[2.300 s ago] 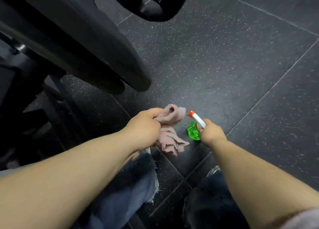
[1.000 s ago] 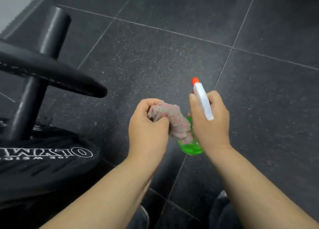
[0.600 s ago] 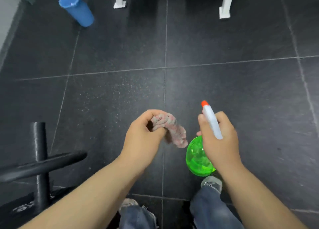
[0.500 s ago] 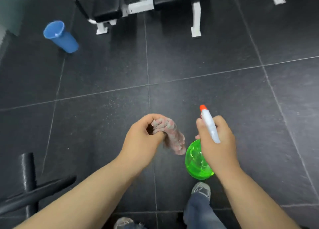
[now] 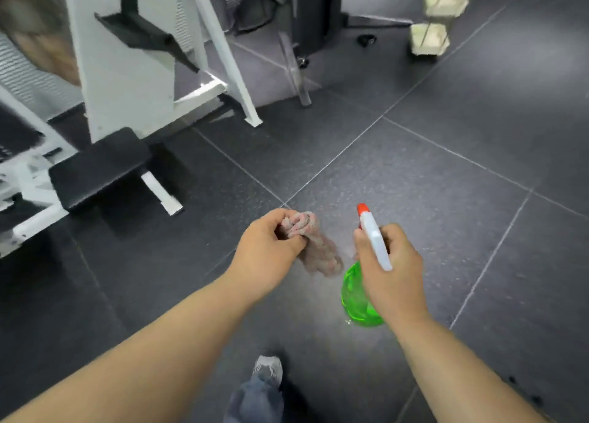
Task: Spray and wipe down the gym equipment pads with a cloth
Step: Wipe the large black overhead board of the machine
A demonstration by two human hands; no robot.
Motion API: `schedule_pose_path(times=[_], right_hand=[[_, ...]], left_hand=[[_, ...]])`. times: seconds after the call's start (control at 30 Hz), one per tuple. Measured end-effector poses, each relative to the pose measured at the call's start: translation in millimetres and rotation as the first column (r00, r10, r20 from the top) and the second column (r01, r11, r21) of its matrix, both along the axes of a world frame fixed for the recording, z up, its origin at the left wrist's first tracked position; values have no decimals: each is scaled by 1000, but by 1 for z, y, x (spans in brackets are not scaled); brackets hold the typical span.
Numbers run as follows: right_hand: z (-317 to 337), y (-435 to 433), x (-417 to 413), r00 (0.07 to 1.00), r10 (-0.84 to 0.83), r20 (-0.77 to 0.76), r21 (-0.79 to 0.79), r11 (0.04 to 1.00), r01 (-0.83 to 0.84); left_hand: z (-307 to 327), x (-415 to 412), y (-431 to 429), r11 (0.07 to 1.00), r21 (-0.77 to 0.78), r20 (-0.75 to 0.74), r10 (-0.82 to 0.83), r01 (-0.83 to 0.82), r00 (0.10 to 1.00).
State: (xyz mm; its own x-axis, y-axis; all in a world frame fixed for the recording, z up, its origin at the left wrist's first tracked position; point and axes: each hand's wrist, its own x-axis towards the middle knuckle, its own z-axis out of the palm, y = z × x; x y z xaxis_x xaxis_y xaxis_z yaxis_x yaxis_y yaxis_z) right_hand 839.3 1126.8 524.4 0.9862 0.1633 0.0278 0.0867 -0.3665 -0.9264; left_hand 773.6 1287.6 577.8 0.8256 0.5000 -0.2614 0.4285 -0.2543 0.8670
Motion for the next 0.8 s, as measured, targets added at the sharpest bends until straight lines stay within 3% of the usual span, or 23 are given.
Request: schedule_pose_path(times=[0.27,0.5,0.6,0.8], right_hand=[[63,-62,130,898,-423,119,18,905,424],[96,-180,229,698,-702,143,66,710,701],[108,-256,275,589,-794,153,106,606,789],[140,-393,347,381,-909,171,115,403,908]], left_hand=[[47,208,-59,903,51,164,-429,427,888],[86,354,-191,706,79,228,-701,704,676],[99,417,-277,567,115,245,-812,816,530],[136,521,-420,370,164,258,-911,914,322]])
